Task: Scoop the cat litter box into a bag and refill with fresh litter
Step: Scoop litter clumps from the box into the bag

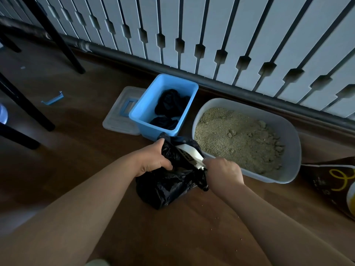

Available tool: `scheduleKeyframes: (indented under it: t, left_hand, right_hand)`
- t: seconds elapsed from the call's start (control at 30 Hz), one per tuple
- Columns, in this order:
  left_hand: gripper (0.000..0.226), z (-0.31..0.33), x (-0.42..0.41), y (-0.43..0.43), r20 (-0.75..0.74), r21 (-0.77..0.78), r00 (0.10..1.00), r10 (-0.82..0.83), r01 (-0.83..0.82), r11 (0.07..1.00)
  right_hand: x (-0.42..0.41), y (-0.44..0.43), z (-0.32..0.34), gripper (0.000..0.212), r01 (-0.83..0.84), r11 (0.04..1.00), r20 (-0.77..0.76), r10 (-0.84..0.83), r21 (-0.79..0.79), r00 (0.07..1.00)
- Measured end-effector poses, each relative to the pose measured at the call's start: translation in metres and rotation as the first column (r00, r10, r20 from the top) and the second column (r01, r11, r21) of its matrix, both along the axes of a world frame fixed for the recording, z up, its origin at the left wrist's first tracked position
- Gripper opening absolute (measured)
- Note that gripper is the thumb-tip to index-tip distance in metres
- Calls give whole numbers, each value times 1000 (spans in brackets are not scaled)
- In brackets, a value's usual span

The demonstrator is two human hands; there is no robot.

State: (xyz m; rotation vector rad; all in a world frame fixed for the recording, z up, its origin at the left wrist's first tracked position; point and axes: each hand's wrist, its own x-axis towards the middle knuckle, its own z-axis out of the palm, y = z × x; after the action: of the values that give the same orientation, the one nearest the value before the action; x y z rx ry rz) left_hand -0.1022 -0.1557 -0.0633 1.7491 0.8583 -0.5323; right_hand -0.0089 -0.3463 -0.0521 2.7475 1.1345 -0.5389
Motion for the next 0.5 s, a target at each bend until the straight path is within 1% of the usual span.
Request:
scheduleKeyframes:
  t: [0.13,0.17,0.23,0.3,0.37,0.43,0.5]
  left_hand:
    - [115,2,8,1,1,31,1000,-15,15,999]
    - [112,2,11,0,1,44,1000,-25,25,999]
    - [107,3,15,-2,-3,66,999,-45,45,997]
    - [103,6,21,-6,14,70,999,-45,44,997]
    - [99,7,29,-10,53,51,998,-35,33,998]
    - [95,8,39,-14,81,29,996,-40,37,999]
    - [93,7,49,-19,85,21,995,-53,51,998]
  right_hand:
    - [4,-4,8,26,21,999,-5,-21,-35,1000]
    - [7,-6,12,27,28,999,-5,-28,-28,1000]
    - [15,-12,25,32,85,996,-48,-83,41,995]
    - [26,-20,40,37,187,972,-168,-162,143,972]
    - [40,-30,56,34,293,930,-334,-210,220,919]
    - [53,-39,67,29,443,855,-474,-281,271,834]
    - [66,-47,67,25,582,757,-543,-367,297,755]
